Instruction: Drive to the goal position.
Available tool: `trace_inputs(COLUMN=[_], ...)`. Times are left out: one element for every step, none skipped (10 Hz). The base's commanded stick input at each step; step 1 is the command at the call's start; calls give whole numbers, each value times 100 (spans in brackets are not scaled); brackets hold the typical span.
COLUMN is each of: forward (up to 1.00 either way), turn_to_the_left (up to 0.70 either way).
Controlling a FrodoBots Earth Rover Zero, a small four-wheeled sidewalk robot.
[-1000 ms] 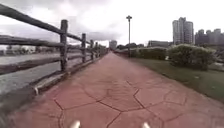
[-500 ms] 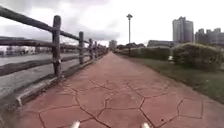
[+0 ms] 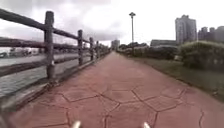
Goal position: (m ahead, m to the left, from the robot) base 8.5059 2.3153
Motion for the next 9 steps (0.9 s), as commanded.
trace_inputs(forward=[70, 70, 70, 70, 70, 70, 70, 70, 70], turn_to_the_left=[0, 0, 0, 0, 0, 0, 0, 8, 27])
